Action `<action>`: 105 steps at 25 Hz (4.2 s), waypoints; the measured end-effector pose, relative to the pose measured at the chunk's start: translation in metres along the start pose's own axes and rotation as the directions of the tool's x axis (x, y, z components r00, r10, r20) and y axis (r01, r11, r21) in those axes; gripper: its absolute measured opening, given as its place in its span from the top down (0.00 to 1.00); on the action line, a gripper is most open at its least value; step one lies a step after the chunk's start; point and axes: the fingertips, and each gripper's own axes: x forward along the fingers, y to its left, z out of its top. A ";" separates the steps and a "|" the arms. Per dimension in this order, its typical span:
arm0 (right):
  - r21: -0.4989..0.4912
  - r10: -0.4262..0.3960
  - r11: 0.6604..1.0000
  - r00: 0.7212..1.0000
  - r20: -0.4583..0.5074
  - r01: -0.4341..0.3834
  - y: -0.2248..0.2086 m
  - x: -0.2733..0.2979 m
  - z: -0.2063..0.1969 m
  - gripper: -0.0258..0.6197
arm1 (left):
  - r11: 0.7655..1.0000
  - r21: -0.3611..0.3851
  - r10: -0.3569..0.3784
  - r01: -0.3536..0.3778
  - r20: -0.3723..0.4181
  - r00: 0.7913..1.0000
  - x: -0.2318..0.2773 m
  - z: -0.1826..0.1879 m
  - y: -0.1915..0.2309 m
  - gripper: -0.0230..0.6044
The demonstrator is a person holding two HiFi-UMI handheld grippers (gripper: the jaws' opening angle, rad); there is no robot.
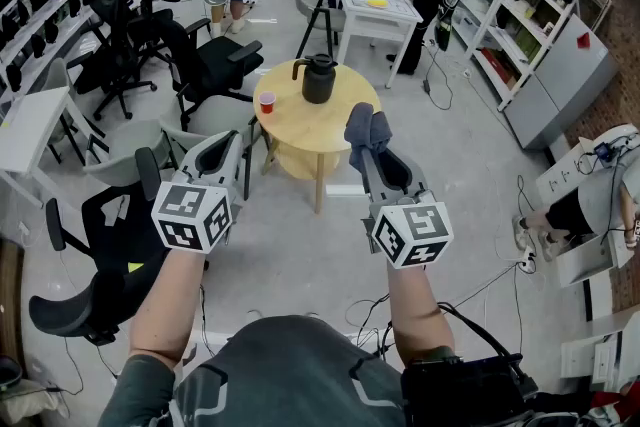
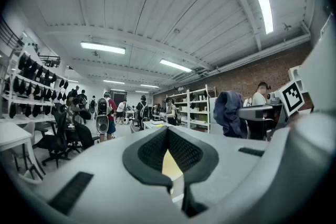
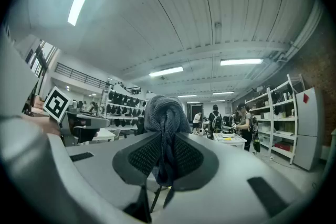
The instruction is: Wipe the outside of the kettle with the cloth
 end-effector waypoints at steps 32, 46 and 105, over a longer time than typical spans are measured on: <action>0.085 0.098 0.991 0.995 0.020 -0.100 -0.083 -0.010 -0.040 0.83 | 0.999 0.037 0.020 -0.020 -0.004 1.000 0.061 -0.026 -0.073 0.95; 0.077 0.022 0.997 0.999 -0.024 -0.020 -0.090 0.156 -0.044 0.83 | 0.998 0.009 -0.060 0.060 0.017 0.998 0.172 -0.030 0.060 0.95; 0.211 -0.015 0.974 0.956 -0.293 0.080 -0.203 0.522 -0.270 0.83 | 0.998 -0.062 -0.040 0.029 -0.191 0.981 0.509 -0.194 0.200 0.95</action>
